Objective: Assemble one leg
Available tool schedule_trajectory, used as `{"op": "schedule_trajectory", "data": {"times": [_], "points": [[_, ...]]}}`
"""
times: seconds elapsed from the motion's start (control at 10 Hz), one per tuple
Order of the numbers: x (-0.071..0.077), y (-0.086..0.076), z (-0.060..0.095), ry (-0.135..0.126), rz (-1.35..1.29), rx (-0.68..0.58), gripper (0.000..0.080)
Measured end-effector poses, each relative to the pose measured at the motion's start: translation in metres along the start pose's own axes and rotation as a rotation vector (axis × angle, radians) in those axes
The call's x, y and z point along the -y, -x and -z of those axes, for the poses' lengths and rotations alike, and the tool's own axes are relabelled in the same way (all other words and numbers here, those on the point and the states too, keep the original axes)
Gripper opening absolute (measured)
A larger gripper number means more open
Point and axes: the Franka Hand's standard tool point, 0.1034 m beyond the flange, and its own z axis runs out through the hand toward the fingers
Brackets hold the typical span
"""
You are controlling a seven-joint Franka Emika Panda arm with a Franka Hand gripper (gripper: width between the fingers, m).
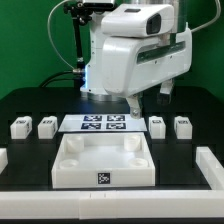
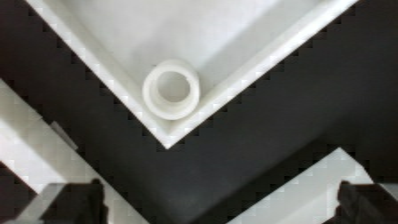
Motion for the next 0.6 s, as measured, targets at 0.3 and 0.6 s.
{"op": "schedule_trajectory", "data": {"times": [0.3,0.6], "points": [[0.0001,0.0001,-0.0003,-0.001,0.000,0.000,0.0650],[0.0001,0.0001,-0.0005,-0.001,0.000,0.000,0.0650]]}}
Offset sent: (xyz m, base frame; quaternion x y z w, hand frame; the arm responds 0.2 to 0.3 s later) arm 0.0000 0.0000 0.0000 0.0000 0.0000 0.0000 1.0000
